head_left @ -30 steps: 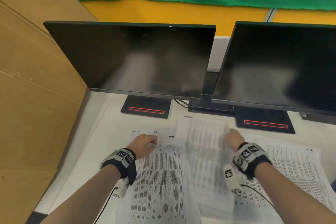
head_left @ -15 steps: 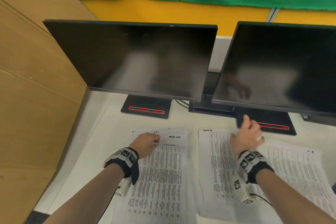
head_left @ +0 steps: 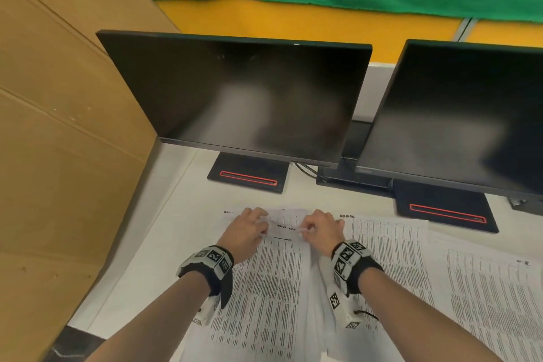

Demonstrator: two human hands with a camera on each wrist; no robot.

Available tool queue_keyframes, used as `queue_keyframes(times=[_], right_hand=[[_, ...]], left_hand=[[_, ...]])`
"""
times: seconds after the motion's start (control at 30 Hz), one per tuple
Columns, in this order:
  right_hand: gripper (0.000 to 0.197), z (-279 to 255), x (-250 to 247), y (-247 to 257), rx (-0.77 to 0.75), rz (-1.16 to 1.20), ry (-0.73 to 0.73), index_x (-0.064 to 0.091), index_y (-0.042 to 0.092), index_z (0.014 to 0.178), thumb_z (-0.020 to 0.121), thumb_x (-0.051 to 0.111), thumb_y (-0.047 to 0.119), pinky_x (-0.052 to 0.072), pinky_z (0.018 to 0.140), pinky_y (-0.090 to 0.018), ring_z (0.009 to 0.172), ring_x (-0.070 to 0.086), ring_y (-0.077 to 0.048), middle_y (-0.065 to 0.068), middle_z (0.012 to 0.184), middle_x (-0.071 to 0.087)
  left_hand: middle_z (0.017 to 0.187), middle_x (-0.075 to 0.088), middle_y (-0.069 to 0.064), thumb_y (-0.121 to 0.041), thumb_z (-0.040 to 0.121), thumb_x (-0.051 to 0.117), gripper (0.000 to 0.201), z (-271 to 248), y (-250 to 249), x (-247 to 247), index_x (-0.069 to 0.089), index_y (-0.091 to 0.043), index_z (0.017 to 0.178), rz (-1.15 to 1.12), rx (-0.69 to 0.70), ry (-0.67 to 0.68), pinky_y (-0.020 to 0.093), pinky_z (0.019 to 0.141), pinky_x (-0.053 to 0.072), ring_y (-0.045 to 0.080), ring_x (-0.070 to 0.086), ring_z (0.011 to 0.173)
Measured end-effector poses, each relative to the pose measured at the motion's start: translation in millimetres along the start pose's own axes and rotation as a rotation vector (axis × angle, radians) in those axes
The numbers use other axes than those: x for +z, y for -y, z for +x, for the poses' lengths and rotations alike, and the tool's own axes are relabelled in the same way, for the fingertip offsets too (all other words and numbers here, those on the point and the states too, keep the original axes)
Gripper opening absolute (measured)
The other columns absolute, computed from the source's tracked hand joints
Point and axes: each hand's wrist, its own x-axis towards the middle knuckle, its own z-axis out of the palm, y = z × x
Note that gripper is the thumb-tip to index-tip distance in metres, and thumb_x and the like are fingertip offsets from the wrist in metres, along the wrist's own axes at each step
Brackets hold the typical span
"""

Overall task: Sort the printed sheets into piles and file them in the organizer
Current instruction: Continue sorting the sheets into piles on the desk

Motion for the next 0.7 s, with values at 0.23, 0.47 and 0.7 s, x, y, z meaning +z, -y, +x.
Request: queue_keyframes(times=[0.23,0.47,0.7], right_hand=[[0.033,-0.2,-8.1,1.1,0.02,0.359,0.091,0.062,0.023,0.109,0.093,0.044,0.046,0.047,0.093,-0.043,0.084,0.064,-0.017,0.004,0.09,0.067],[0.018,16.1,-12.7,11.8,-0.026,-0.142,-0.09,0.061,0.021,0.106,0.092,0.052,0.027,0.045,0.092,-0.037,0.1,0.053,-0.02,-0.002,0.107,0.048],[0.014,3.8,-9.0,9.4,-0.227,-0.216,-0.205,0.061,0.015,0.084,0.092,0.049,0.017,0.046,0.085,-0.035,0.081,0.057,-0.02,-0.001,0.087,0.062]], left_hand=[[0.091,0.064,0.001,-0.005,0.085,0.05,0.013,2.8,-10.2,-7.1,0.062,-0.012,0.087,-0.075,-0.017,-0.052,0.035,0.081,0.047,0.018,0.047,0.098],[0.087,0.062,0.003,-0.004,0.085,0.048,0.012,-5.9,-6.9,0.1,0.057,-0.012,0.087,-0.125,-0.068,-0.046,0.027,0.074,0.043,0.016,0.05,0.089],[0.093,0.057,0.004,-0.013,0.09,0.044,0.023,-3.0,-12.2,4.4,0.037,-0.022,0.11,-0.156,-0.155,-0.03,0.034,0.072,0.047,0.022,0.055,0.081]])
